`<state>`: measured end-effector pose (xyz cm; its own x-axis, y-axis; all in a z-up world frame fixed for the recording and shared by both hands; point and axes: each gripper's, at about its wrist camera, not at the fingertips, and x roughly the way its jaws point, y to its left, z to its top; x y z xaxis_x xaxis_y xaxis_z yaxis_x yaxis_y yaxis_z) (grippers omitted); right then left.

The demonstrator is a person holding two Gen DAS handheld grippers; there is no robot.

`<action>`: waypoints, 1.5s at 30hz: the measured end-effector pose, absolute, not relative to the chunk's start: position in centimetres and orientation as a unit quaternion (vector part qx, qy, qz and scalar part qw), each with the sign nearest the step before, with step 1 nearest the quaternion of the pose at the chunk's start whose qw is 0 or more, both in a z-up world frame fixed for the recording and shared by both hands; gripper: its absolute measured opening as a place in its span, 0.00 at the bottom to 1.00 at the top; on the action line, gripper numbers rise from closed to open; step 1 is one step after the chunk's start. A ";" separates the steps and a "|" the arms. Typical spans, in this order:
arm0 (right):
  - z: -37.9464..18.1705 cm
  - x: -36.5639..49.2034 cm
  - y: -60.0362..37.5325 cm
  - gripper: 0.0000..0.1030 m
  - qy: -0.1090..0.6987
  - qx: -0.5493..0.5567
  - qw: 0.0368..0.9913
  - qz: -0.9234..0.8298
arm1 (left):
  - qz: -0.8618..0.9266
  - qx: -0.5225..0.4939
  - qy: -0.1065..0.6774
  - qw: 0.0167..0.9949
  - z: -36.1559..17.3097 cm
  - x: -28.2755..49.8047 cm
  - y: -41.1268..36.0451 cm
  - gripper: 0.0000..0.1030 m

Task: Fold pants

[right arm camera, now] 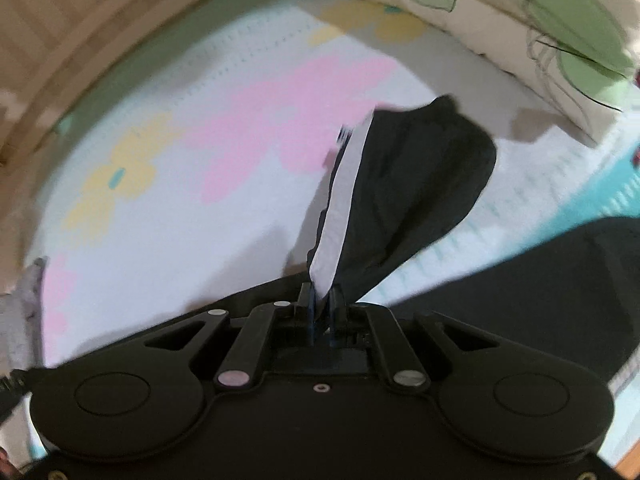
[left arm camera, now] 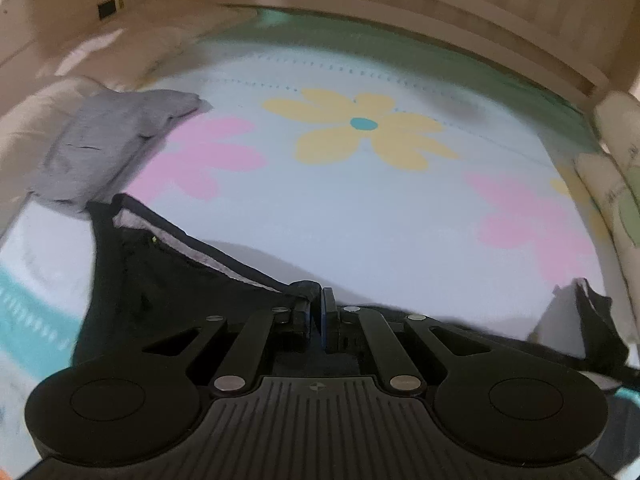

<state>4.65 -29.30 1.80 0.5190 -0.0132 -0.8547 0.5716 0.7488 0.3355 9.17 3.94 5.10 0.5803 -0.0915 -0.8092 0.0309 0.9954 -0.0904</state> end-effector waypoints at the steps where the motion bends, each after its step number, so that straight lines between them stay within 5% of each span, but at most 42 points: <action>1: 2.1 3.7 -29.2 0.11 0.455 0.307 0.817 -0.177 | -0.035 -0.031 0.454 0.890 5.2 7.8 4.2 0.04; 13: -2.0 -5.1 -27.5 0.11 0.492 0.300 0.798 -0.178 | -0.026 0.008 0.483 0.875 -0.4 -1.7 5.2 0.04; 29: -8.0 -4.2 -29.9 0.14 0.545 0.293 0.765 -0.179 | -0.017 0.017 0.535 0.845 -6.3 -2.1 5.5 0.07; 31: -7.5 -4.3 -29.9 0.34 0.544 0.290 0.768 -0.176 | -0.016 0.019 0.534 0.845 -6.3 -1.9 5.4 0.07; 34: -6.0 -5.2 -30.6 0.48 0.517 0.301 0.778 -0.192 | -0.015 0.026 0.535 0.844 -6.1 -1.6 5.0 0.07; 45: -2.2 2.5 -31.0 0.51 0.453 0.177 0.838 -0.246 | -0.006 0.039 0.531 0.846 -6.7 -1.7 2.5 0.07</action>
